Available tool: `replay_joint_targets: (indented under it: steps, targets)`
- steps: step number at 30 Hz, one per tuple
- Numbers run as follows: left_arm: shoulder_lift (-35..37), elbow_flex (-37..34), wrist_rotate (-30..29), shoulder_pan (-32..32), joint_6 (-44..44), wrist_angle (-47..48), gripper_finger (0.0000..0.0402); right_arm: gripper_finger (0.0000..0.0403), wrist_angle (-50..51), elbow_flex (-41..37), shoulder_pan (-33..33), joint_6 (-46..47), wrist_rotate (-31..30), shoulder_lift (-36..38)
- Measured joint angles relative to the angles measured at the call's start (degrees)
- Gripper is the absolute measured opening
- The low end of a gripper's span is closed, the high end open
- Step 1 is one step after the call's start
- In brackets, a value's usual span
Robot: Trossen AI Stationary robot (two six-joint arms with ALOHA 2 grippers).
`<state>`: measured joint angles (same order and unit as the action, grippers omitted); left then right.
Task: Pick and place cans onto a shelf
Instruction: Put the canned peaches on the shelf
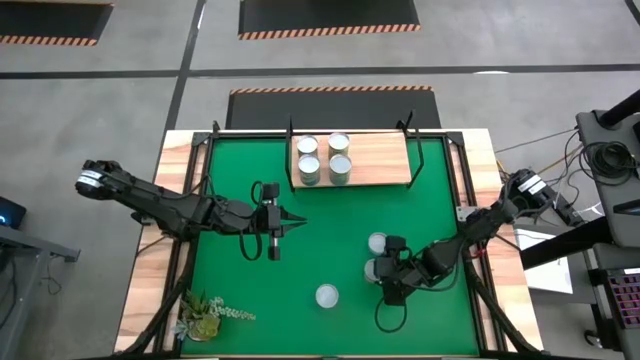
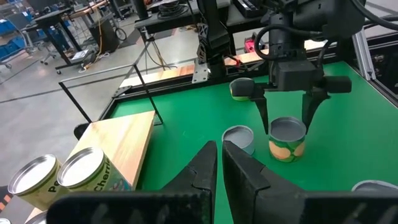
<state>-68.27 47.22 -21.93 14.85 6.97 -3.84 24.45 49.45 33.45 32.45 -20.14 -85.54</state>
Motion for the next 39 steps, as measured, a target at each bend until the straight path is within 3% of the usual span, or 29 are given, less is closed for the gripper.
replay_joint_targets:
  steps: [4, 9, 14, 20, 25, 33, 39]
  targets:
    - [0.00, 0.00, 0.00, 0.00, 0.01, -0.02, 0.0008, 0.0257, 0.07, 0.00, -0.17, 0.54, 0.13, 0.31]
    - [0.00, 0.00, 0.00, 0.00, 1.68, -0.61, 0.0008, 0.0267, 3.04, 2.87, -2.89, 0.46, 0.70, 3.10]
    - [0.32, 0.00, -0.04, 0.00, 4.87, -2.10, 0.0008, 0.0276, 13.23, 10.10, -10.37, -2.87, 0.68, 7.70]
    - [0.92, 2.88, -3.80, 0.00, 9.42, -2.34, 0.0008, 0.0268, 21.91, 16.73, -25.33, -9.88, 0.72, 12.60]
    - [0.94, 3.19, -4.52, -0.02, 10.13, -2.08, 0.0008, 0.0272, 22.17, 16.57, -39.99, -20.55, 2.56, 13.94]
    - [0.98, 2.99, -4.53, -0.02, 10.37, -2.07, 0.0008, 0.0273, 8.47, 12.25, -61.26, -30.51, 15.64, 11.56]
    - [0.98, 2.97, -4.52, -0.02, 10.54, -1.96, 0.0008, 0.0274, 4.16, 11.28, -68.78, -33.38, 18.69, 6.58]
